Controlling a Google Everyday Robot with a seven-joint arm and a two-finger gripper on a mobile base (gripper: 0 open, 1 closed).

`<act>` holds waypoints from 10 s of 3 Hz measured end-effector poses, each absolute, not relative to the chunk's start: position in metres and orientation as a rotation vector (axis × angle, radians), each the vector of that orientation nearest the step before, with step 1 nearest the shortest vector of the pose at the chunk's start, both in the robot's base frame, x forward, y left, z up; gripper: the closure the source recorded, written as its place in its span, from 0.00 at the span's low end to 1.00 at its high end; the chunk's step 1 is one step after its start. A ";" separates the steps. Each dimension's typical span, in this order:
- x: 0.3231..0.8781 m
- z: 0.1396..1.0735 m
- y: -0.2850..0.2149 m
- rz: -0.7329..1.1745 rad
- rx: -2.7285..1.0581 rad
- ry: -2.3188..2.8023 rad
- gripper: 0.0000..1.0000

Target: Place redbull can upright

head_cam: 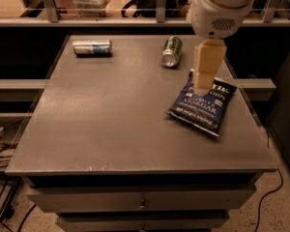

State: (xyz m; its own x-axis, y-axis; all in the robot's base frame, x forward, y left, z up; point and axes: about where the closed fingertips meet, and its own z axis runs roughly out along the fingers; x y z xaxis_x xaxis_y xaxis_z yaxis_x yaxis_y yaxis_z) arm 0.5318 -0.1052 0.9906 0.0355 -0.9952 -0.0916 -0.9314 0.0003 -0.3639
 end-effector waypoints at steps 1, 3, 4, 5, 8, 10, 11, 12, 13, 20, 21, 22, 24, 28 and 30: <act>0.561 0.996 -0.067 -0.318 -2.028 1.869 0.00; 0.596 0.999 -0.017 -0.317 -2.047 1.776 0.00; 0.608 0.988 0.006 -0.328 -2.105 1.740 0.00; 0.632 0.965 0.041 -0.329 -2.185 1.690 0.00; 0.748 0.909 0.148 -0.206 -2.190 1.670 0.00; 0.760 0.891 0.168 -0.239 -2.201 1.680 0.00; 0.771 0.875 0.186 -0.273 -2.207 1.684 0.00; 0.782 0.860 0.199 -0.312 -2.219 1.694 0.00; 0.799 0.843 0.197 -0.315 -2.211 1.736 0.00; 0.787 0.905 0.159 -0.218 -2.063 1.748 1.00; 0.773 0.934 0.143 -0.118 -1.989 1.689 1.00; 0.752 0.950 0.133 0.051 -1.910 1.597 1.00; 0.695 0.949 0.130 0.384 -1.659 1.461 1.00; 0.659 0.936 0.144 0.645 -1.408 1.434 1.00; 0.652 0.956 0.157 0.764 -1.307 1.354 1.00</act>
Offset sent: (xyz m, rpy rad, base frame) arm 0.0993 0.1324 0.0128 0.0276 -0.1264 0.1741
